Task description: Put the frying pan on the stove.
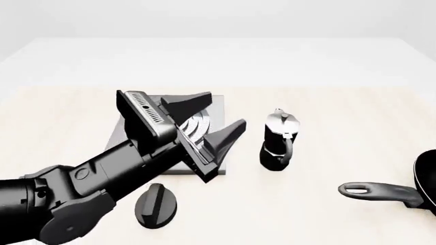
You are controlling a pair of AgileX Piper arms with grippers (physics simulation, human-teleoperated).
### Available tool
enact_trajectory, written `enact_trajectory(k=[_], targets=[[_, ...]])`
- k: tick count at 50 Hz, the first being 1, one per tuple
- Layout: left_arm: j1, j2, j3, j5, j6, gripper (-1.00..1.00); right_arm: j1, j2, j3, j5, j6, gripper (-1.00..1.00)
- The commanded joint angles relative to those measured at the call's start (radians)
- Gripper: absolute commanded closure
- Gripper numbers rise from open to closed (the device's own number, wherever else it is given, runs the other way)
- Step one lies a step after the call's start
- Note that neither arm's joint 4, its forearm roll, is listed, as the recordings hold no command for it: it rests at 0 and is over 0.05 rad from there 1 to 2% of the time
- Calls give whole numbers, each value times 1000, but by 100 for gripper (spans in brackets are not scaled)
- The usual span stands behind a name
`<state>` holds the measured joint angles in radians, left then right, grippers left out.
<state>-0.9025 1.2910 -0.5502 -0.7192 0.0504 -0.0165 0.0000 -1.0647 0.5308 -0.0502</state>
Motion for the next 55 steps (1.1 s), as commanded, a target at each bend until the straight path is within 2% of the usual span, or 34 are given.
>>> enact_trajectory(k=[1,17,55], targets=[[-40,71,-57,2,-5,-100,1,0,-11,6,2,-100],[-109,159,-143,35,-4,-100,-6,0,-25,13,12,-100],[-210,309,-344,121,8,-100,-10,0,-49,26,27,-100]])
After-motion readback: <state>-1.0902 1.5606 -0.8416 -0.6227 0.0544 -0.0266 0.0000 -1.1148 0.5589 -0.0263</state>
